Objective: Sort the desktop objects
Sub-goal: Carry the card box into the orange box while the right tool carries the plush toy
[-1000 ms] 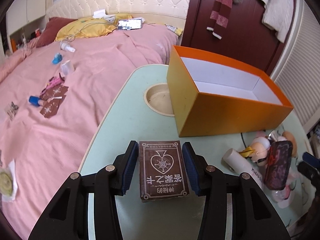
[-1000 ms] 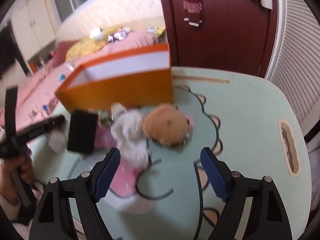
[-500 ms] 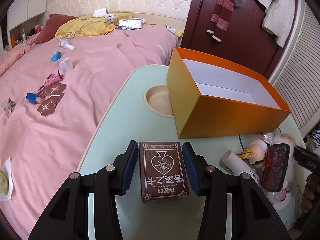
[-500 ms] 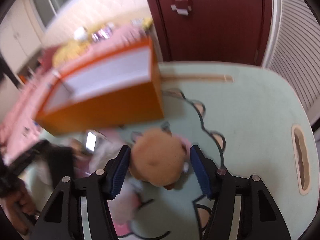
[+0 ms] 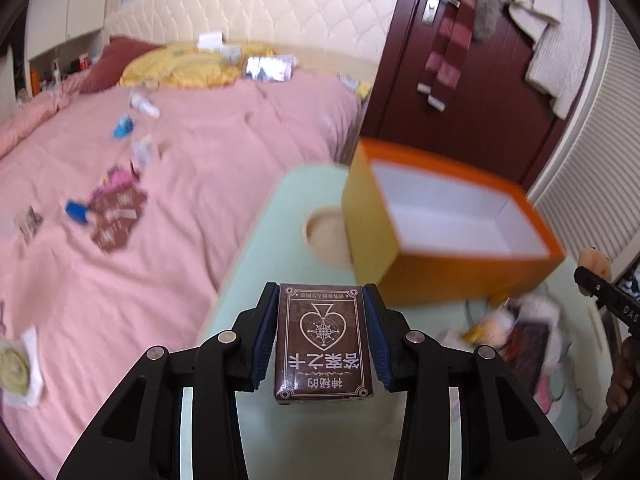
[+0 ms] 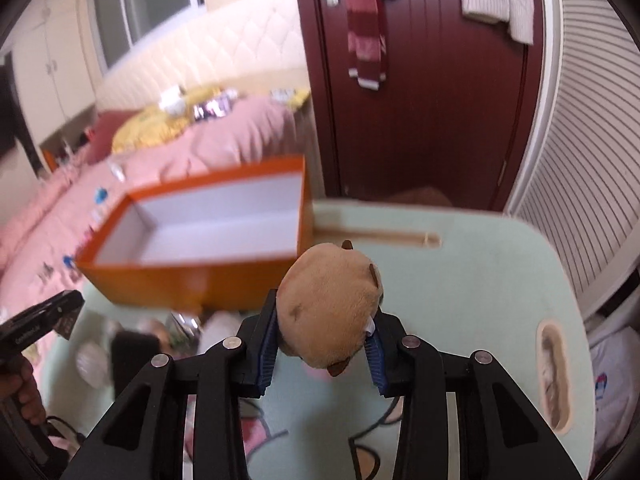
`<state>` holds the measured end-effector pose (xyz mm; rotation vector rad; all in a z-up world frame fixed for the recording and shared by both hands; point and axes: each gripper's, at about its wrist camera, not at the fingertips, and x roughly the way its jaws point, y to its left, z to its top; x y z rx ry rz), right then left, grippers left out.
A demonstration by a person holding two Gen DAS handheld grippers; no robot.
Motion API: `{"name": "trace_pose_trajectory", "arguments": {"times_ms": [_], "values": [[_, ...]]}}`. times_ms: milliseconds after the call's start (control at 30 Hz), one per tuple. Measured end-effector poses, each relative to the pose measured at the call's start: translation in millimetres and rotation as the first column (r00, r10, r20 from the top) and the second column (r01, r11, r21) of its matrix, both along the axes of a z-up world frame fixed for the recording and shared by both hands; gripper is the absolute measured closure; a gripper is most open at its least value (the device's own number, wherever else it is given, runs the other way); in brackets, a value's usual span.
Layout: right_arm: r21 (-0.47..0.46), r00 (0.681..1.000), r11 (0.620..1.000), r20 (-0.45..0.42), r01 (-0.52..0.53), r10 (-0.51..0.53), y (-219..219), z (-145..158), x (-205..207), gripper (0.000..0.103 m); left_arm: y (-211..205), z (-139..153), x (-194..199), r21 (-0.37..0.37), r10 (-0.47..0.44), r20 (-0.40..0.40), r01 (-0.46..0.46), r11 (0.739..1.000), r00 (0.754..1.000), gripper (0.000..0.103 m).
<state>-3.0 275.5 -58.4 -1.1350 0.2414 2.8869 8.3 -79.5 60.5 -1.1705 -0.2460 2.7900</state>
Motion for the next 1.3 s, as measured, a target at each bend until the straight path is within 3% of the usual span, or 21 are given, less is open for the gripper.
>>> {"name": "trace_pose_trajectory", "arguments": {"times_ms": [200, 333, 533, 733, 900, 1167, 1233, 1300], "values": [[-0.042, 0.995, 0.997, -0.078, -0.065, 0.061, -5.8, 30.6, -21.4, 0.066, 13.5, 51.4, -25.7, 0.044, -0.053, -0.125, 0.059, 0.997, 0.991, 0.060], [-0.045, 0.990, 0.992, -0.084, -0.114, 0.110, -18.1, 35.4, -37.6, 0.066, 39.4, 57.8, -49.6, 0.052, -0.120, -0.139, 0.129, 0.990, 0.983, 0.060], [-0.052, 0.985, 0.984, -0.040, -0.172, 0.170, -31.8, 24.6, -52.3, 0.066, 68.3, 32.1, -71.5, 0.054, -0.204, -0.044, 0.207, 0.977, 0.978, 0.060], [-0.054, 0.981, 0.980, 0.021, -0.192, 0.193, -38.6, 3.4, -58.9, 0.066, 78.6, 3.6, -79.7, 0.027, -0.216, 0.038, 0.215, 0.976, 0.976, 0.060], [-0.040, 0.980, 0.980, 0.045, -0.194, 0.196, -41.8, -11.5, -63.6, 0.065, 86.2, -3.7, -75.9, -0.039, -0.214, 0.034, 0.215, 0.976, 0.976, 0.060], [-0.020, 0.979, 0.979, 0.041, -0.201, 0.202, -42.6, -13.2, -62.4, 0.063, 86.6, -5.8, -73.2, -0.054, -0.215, 0.030, 0.216, 0.975, 0.976, 0.060], [-0.016, 0.978, 0.978, 0.038, -0.206, 0.206, -43.5, -13.8, -62.4, 0.060, 86.9, -5.2, -75.1, -0.044, -0.217, 0.035, 0.218, 0.975, 0.976, 0.058], [-0.027, 0.977, 0.977, 0.034, -0.210, 0.211, -43.4, -12.5, -62.5, 0.054, 86.9, -1.9, -77.9, -0.015, -0.224, 0.051, 0.225, 0.974, 0.973, 0.045]]}}
